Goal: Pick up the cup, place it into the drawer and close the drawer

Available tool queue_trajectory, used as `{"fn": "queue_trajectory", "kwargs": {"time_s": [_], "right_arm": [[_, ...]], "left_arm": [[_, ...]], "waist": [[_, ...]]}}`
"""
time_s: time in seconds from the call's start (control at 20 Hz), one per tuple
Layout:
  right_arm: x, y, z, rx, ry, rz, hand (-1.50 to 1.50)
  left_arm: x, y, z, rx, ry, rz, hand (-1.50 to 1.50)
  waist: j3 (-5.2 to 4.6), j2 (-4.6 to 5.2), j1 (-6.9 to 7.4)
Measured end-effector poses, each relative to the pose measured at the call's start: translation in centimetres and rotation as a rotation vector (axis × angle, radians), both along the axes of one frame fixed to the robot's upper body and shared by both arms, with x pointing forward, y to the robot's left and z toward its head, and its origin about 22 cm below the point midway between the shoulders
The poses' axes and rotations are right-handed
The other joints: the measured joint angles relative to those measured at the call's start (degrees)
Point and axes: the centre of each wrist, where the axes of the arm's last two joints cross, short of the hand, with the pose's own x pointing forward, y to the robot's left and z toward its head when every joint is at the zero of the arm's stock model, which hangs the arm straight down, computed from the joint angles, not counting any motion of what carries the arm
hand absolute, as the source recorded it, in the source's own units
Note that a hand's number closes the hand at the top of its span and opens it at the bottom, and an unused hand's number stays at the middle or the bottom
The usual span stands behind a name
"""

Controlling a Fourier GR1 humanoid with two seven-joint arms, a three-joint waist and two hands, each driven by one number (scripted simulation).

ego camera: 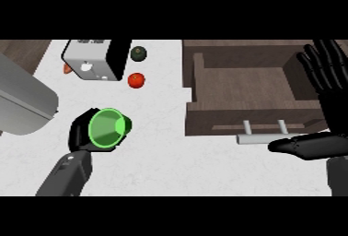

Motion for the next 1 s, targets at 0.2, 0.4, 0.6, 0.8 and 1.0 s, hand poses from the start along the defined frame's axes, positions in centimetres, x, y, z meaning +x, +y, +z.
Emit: {"fn": "queue_trajectory", "kwargs": {"time_s": [0.2, 0.4, 0.6, 0.8, 1.0], "right_arm": [[0.1, -0.1, 0.4, 0.000, 0.005, -0.010, -1.50], [0.0, -0.1, -0.1, -0.012, 0.012, -0.019, -1.50], [0.2, -0.7, -0.5, -0.011, 0.011, -0.034, -1.50], [0.2, -0.7, -0.5, -0.018, 0.011, -0.040, -1.50], [0.4, -0.7, -0.7, -0.017, 0.008, -0.041, -1.50]], "left_arm": [[2.6, -0.9, 2.3, -0.001, -0.054, -0.025, 1.50], [5.7, -3.9, 5.7, 0.003, -0.139, -0.086, 1.50], [8.7, -7.3, 10.4, 0.017, -0.191, -0.164, 1.50], [10.5, -10.8, 15.2, 0.036, -0.212, -0.222, 1.50], [11.3, -14.2, 19.7, 0.065, -0.219, -0.250, 1.50]], "waist": [[0.06, -0.16, 0.28], [0.14, -0.47, 0.85], [0.20, -0.68, 1.30], [0.21, -0.74, 1.34], [0.19, -0.68, 1.08]]}}
